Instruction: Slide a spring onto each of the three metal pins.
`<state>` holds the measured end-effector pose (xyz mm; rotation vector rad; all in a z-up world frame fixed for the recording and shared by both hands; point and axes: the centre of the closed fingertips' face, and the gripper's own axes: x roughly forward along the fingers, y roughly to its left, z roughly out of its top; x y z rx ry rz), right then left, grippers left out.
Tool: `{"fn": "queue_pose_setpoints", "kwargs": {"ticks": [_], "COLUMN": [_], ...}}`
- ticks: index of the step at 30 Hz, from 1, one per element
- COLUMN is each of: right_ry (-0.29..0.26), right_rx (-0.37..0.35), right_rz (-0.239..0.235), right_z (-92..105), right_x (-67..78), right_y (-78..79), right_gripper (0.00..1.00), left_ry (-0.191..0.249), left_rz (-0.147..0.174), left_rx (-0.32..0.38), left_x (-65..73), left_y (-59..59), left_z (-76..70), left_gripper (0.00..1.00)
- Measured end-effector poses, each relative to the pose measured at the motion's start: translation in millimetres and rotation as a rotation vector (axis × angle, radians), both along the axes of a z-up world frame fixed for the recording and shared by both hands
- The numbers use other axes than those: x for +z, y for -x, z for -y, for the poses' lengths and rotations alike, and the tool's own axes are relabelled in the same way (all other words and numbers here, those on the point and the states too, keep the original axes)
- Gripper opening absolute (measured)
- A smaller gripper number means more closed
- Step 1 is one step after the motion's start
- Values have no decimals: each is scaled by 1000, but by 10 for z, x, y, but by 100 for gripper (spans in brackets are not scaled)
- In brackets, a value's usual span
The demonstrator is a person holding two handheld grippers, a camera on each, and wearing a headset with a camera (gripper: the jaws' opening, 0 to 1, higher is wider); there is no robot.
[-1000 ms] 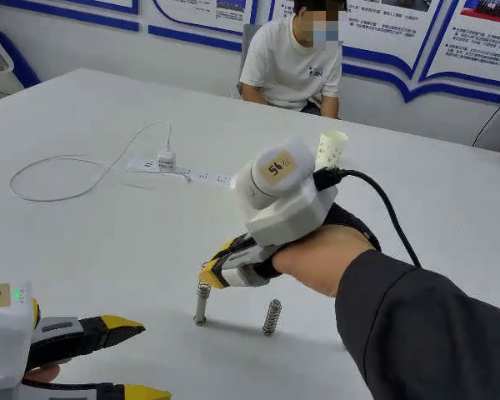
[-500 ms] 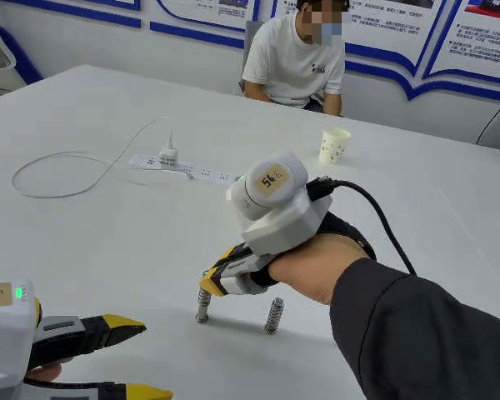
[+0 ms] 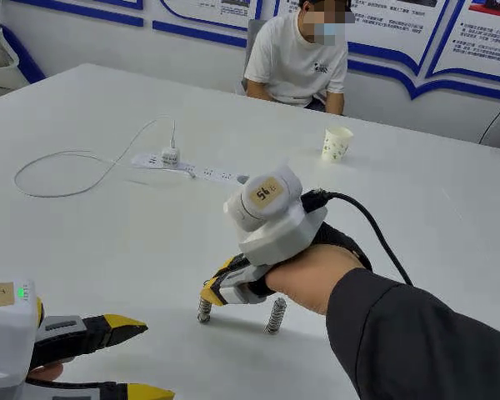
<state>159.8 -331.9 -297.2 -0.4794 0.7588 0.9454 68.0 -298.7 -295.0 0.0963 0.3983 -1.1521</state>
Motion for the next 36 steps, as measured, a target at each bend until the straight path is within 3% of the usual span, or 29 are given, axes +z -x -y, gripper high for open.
{"fn": "queue_pose_setpoints", "kwargs": {"ticks": [21, 36], "right_ry": [19, 3], "right_rx": [3, 1], "right_rz": [-2, 33], "right_z": [8, 47], "right_x": [-156, -43], "right_y": [43, 78], "right_gripper": [13, 20], "left_ry": [-4, -2], "left_rz": [2, 5], "left_rx": [-1, -5], "left_x": [18, 38], "left_y": [12, 6], "left_z": [6, 33], "left_gripper": [54, 55]}}
